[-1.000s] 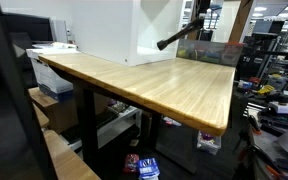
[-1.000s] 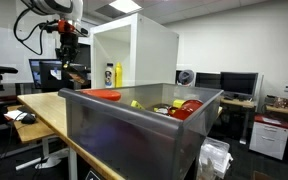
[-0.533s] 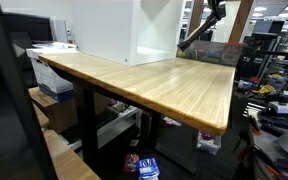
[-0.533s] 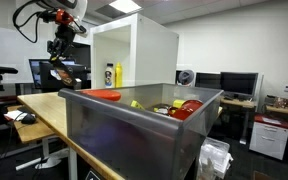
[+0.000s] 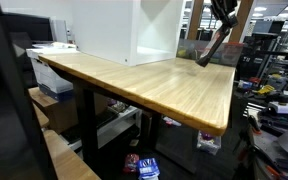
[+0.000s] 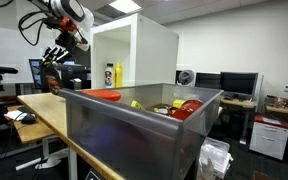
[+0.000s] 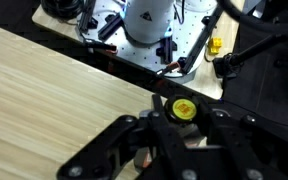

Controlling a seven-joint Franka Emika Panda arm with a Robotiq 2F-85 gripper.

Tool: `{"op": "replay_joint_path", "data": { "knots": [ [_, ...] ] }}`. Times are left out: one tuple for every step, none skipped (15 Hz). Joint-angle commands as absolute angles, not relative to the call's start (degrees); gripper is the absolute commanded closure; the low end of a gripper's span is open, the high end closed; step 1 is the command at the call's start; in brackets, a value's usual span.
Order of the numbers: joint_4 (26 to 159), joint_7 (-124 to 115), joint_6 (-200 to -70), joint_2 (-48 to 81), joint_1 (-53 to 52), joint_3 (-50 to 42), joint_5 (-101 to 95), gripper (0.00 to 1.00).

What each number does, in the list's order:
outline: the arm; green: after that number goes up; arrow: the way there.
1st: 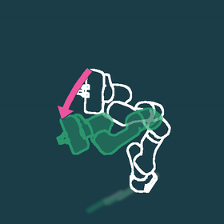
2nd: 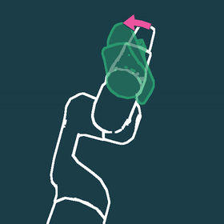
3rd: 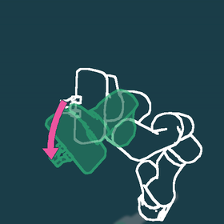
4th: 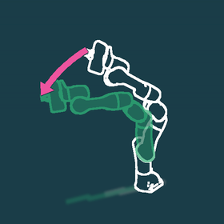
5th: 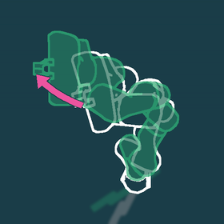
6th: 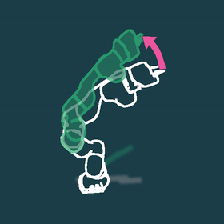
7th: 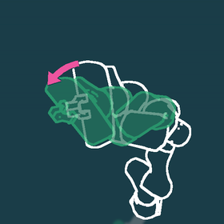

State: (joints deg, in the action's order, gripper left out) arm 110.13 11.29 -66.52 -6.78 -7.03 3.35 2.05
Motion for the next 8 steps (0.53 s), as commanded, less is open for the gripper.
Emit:
{"op": "replay_joint_path", "data": {
  "knots": [
    [107.2, 12.0, -61.4, -3.1, -6.7, 4.3, -0.6, 0.91],
    [106.9, 12.0, -60.7, -2.3, -6.8, 4.5, -1.1, 0.91],
    [106.6, 11.9, -60.0, -1.6, -6.9, 4.6, -1.5, 0.91],
    [106.1, 11.9, -58.8, -0.6, -6.9, 4.8, -1.7, 0.91],
    [105.8, 11.7, -57.7, 0.2, -6.9, 4.9, -2.1, 0.91],
    [105.5, 11.3, -56.5, 1.1, -6.9, 5.1, -2.3, 0.91],
    [105.2, 11.1, -55.5, 1.8, -6.9, 5.2, -2.6, 0.91],
    [104.9, 10.9, -54.8, 2.5, -7.0, 5.4, -2.9, 0.91]
  ]
}}
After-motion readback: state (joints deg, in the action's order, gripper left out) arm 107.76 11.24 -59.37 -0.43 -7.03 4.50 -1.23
